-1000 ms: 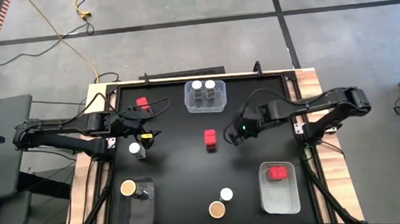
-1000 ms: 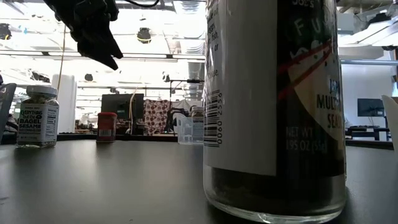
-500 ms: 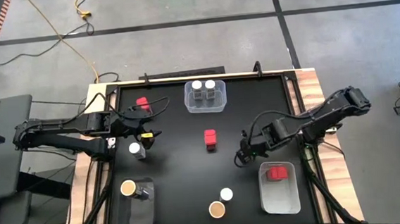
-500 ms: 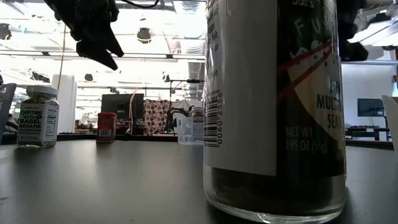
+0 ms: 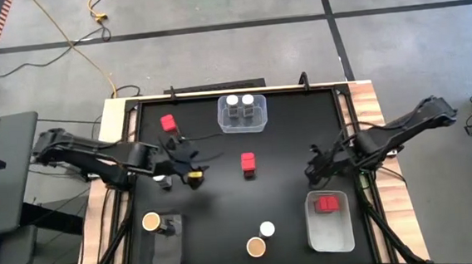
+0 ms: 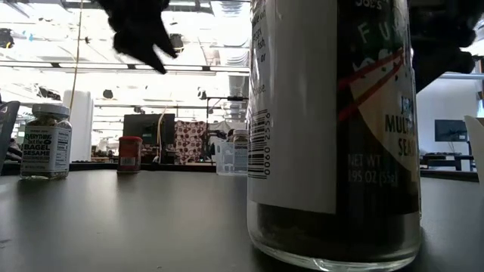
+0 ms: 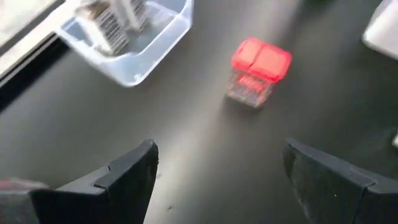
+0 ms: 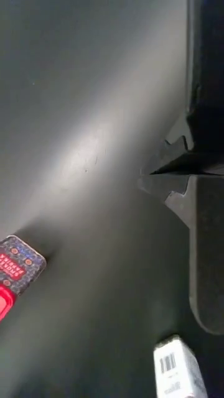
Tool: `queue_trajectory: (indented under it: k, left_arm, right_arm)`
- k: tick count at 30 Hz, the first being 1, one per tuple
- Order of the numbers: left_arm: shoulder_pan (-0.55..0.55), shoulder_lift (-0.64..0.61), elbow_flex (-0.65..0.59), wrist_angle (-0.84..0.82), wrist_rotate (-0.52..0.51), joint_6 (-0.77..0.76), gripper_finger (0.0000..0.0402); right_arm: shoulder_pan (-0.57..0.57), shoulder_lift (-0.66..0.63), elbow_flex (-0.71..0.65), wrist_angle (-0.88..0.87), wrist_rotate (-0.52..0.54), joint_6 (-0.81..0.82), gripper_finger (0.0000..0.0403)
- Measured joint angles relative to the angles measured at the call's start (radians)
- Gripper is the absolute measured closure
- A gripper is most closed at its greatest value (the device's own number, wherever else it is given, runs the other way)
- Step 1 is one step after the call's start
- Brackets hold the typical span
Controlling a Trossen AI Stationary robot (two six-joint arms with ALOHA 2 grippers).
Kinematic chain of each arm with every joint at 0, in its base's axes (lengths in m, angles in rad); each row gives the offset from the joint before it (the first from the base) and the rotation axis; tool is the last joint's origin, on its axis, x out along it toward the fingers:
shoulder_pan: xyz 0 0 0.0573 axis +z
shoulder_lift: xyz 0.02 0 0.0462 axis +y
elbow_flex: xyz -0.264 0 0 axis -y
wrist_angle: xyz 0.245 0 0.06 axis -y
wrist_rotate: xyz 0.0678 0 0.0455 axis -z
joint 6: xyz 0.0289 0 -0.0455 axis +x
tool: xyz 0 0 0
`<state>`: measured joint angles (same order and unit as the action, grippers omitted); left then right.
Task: Sort spices by type
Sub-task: Put the brown spice bottle into the black bin
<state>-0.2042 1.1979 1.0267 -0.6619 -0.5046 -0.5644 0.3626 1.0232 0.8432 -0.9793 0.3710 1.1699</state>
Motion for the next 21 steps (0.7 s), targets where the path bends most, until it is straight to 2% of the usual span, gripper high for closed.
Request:
queue_trajectory:
  k: [5, 10, 21]
  left_arm:
    - [-0.059, 0.176, 0.162, -0.003, -0.011, -0.004, 0.0079]
    - [-0.112, 0.354, 0.369, -0.019, -0.011, 0.005, 0.0079]
    - [-0.239, 0.726, 0.924, -0.251, -0.005, -0.018, 0.0079]
  right_arm:
    - [0.0, -0.129, -0.035, -0.033, 0.005, -0.073, 0.0383]
    - [-0.005, -0.202, -0.061, -0.071, 0.024, -0.141, 0.0383]
    - [-0.005, -0.233, -0.086, -0.102, 0.023, -0.233, 0.0381]
